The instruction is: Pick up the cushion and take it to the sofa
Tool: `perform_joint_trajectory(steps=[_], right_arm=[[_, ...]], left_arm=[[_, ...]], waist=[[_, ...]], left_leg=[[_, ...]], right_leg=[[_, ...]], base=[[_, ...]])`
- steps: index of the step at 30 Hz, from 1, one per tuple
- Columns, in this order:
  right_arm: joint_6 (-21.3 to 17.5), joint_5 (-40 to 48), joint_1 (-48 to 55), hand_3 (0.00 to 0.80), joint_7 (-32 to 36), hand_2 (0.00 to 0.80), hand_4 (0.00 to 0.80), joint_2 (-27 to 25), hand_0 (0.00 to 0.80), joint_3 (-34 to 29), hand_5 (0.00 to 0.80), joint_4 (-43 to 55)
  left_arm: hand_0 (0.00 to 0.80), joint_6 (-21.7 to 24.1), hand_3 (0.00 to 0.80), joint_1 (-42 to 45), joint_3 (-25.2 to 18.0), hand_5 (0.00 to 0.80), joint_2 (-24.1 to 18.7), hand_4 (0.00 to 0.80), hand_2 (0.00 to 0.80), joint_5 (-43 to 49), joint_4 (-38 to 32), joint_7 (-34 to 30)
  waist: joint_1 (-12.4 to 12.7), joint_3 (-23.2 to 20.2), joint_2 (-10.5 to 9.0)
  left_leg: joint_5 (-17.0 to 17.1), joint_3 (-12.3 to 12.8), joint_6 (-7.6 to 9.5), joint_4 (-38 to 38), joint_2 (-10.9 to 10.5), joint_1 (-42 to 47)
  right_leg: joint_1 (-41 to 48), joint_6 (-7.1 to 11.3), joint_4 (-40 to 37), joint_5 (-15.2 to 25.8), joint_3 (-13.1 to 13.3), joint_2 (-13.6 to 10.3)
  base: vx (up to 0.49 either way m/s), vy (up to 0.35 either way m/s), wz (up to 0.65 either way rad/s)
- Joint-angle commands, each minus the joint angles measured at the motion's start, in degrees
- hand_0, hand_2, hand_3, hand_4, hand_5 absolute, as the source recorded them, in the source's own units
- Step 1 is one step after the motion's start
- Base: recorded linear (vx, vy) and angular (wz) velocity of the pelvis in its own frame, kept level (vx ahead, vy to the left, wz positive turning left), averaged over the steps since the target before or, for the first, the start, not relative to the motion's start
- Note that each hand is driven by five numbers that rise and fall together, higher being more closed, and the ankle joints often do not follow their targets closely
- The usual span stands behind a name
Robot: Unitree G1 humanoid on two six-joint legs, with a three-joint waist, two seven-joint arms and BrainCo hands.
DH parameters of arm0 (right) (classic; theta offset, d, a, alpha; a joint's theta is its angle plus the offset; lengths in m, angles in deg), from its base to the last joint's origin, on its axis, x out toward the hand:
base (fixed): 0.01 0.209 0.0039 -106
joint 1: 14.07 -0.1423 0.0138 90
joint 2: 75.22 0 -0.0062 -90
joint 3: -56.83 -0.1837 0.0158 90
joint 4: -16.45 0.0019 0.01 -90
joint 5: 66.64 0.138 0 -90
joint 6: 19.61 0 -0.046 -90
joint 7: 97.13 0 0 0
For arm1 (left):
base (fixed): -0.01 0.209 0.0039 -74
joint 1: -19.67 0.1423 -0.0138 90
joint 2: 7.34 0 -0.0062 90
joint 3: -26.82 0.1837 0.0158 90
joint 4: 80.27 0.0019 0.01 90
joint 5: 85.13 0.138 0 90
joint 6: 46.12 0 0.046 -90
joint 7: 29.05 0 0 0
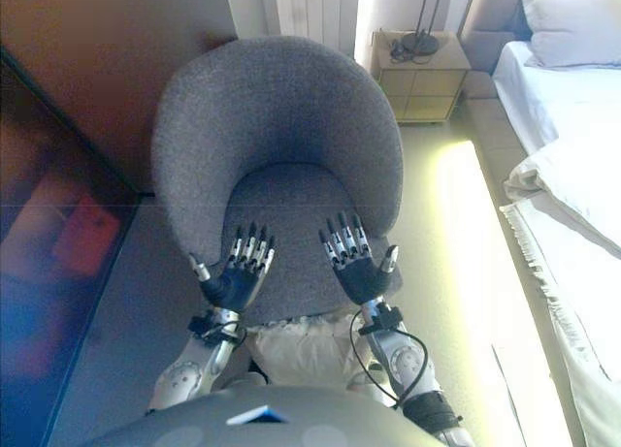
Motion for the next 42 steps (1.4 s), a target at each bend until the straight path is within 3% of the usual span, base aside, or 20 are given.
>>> perform_joint_trajectory(steps=[1, 3, 4, 6, 8, 15, 20, 24, 29, 34, 42], right_arm=[[-7.9, -9.4, -1.8, 0.000, -2.7, 0.000, 0.000, -0.3, 0.000, 0.4, 0.000, 5.5], [-16.9, -23.9, -2.2, 0.000, -12.9, 0.000, 0.000, -3.7, 0.000, 1.5, 0.000, 4.8], [-20.4, -32.4, -2.6, 0.000, -17.4, 0.000, 0.000, -5.4, 0.000, 1.6, 0.000, 4.6], [-22.7, -48.5, -2.9, 0.000, -27.3, 0.000, 0.000, -9.1, 0.000, 1.2, 0.000, 5.2], [-22.2, -55.5, -2.6, 0.000, -31.7, 0.000, 0.000, -12.1, 0.000, -0.1, 0.000, 5.8], [-20.4, -55.2, -1.9, 0.000, -30.3, 0.000, 0.000, -11.8, 0.000, -2.0, 0.000, 5.9], [-20.1, -52.8, -0.3, 0.000, -28.4, 0.000, 0.000, -12.1, 0.000, -1.6, 0.000, 5.7], [-19.6, -52.8, 1.4, 0.000, -26.3, 0.000, 0.000, -13.2, 0.000, -1.6, 0.000, 6.2], [-19.6, -52.3, 1.6, 0.000, -26.3, 0.000, 0.000, -14.8, 0.000, -1.0, 0.000, 6.5], [-20.4, -51.3, 2.9, 0.000, -27.1, 0.000, 0.000, -15.6, 0.000, -1.4, 0.000, 6.9], [-21.2, -51.7, 5.4, 0.000, -24.6, 0.000, 0.000, -15.5, 0.000, 0.0, 0.000, 4.6]], left_arm=[[0.000, 7.6, 0.000, -2.6, -0.1, 0.000, -4.4, 0.000, 0.000, 11.8, -3.4, 7.0], [0.000, 16.4, 0.000, -3.6, 0.1, 0.000, -8.3, 0.000, 0.000, 30.7, -2.8, 18.9], [0.000, 18.1, 0.000, -4.2, -0.2, 0.000, -9.9, 0.000, 0.000, 38.7, -2.8, 23.9], [0.000, 20.1, 0.000, -5.6, -1.7, 0.000, -13.8, 0.000, 0.000, 55.3, -3.4, 31.2], [0.000, 16.9, 0.000, -5.9, -3.3, 0.000, -15.3, 0.000, 0.000, 54.3, -4.6, 30.8], [0.000, 15.9, 0.000, -4.1, -4.6, 0.000, -14.0, 0.000, 0.000, 52.7, -5.3, 28.4], [0.000, 15.3, 0.000, -3.5, -4.0, 0.000, -14.8, 0.000, 0.000, 49.2, -4.8, 28.0], [0.000, 15.7, 0.000, -1.5, -3.5, 0.000, -14.6, 0.000, 0.000, 47.1, -5.4, 27.9], [0.000, 16.4, 0.000, 0.7, -2.3, 0.000, -14.3, 0.000, 0.000, 43.5, -6.5, 27.2], [0.000, 15.7, 0.000, 1.8, -0.7, 0.000, -14.5, 0.000, 0.000, 44.0, -8.3, 26.4], [0.000, 16.9, 0.000, 4.4, 0.0, 0.000, -15.2, 0.000, 0.000, 43.4, -9.3, 27.8]], waist=[[0.8, 1.5, -1.30], [0.8, 1.8, -1.33], [0.8, 1.9, -1.41], [0.7, 2.1, -1.75], [0.7, 2.4, -2.11], [0.9, 4.7, -2.99], [0.7, 6.5, -3.06], [0.8, 7.3, -2.35], [2.3, 8.8, -1.12], [1.9, 9.5, -1.26], [0.6, 8.3, -2.99]], left_leg=[[0.5, 3.1, 2.00, 0.3, -0.8, 1.7], [0.7, 2.8, 2.04, 0.3, -1.0, 1.8], [0.8, 2.6, 2.06, 0.3, -1.0, 1.8], [1.0, 2.3, 2.11, 0.3, -1.2, 1.7], [1.2, 2.1, 2.12, 0.3, -1.3, 1.6], [-0.5, 1.0, 2.32, 5.2, -0.9, 1.3], [-1.0, -0.8, 1.82, 10.2, 0.3, -0.8], [2.7, -1.8, 0.37, 10.1, 2.4, -1.7], [10.6, -4.1, -1.51, 9.4, 5.4, -5.9], [11.0, -3.6, -1.50, 9.9, 6.0, -7.0], [10.0, -1.6, -0.87, 22.0, 5.7, -6.4]], right_leg=[[-2.3, -3.04, 0.1, 5.3, -1.1, 0.4], [-2.2, -3.16, 0.1, 5.3, -1.0, 0.6], [-2.2, -3.23, 0.1, 5.2, -1.0, 0.7], [-2.3, -3.35, 0.2, 5.2, -0.8, 0.8], [-2.6, -3.35, 0.4, 5.3, -0.5, 0.8], [-2.5, -3.91, 4.2, 3.8, 1.2, 0.5], [-3.6, -5.05, 9.0, 1.5, 1.0, 1.0], [-3.4, -6.02, 8.9, 0.3, 0.4, 2.3], [-3.3, -7.43, 7.8, -0.6, -0.7, 4.6], [-4.3, -7.97, 7.2, -0.3, -1.2, 5.2], [-4.6, -9.49, 6.2, 0.9, -3.2, 5.5]], base=[[0.000, 0.000, 0.00], [0.000, 0.000, 0.00], [0.000, 0.000, 0.00], [0.000, 0.000, 0.00], [0.000, 0.000, 0.00], [0.028, -0.066, -0.09], [0.004, -0.106, -0.02], [0.003, -0.107, 0.06], [-0.043, -0.119, 0.14], [-0.038, -0.117, 0.15], [0.028, -0.102, 0.29]])
